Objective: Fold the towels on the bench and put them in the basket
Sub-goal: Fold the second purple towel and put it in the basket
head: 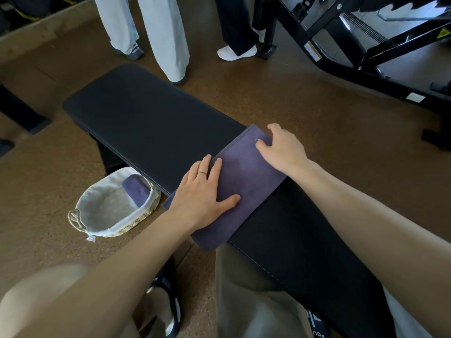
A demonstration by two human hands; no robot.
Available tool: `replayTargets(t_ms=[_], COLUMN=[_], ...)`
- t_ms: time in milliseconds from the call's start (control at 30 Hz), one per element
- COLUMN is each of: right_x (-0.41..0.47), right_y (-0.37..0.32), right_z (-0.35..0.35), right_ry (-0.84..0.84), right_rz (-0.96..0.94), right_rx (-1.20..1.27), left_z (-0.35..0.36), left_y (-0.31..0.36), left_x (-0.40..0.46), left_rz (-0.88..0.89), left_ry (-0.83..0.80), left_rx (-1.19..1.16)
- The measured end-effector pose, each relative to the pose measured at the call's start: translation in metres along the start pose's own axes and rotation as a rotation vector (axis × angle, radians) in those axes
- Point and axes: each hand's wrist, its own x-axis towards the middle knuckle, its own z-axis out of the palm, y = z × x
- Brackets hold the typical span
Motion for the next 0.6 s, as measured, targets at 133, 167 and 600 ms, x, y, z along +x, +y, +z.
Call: replayTargets(t_ms=[133, 167, 600], right_x=[0.007, 0.008, 0.043], right_y=[0.006, 0.006, -0.019], right_z=[-0.015, -0.017, -0.023], right_ry=[-0.021, -0.013, -0.047], right_rz=[0.074, 0.063, -0.065], right_rx=[0.172, 0.166, 0.076], left_z=[-0.01, -0.013, -0.048], left_y=[-0.003, -0.004, -0.017], left_x=[0.005, 0.007, 0.028], left_rz=[0.003, -0.011, -0.23], left_ry=[0.11, 0.131, -0.097], left_rx=[0.013, -0.02, -0.052])
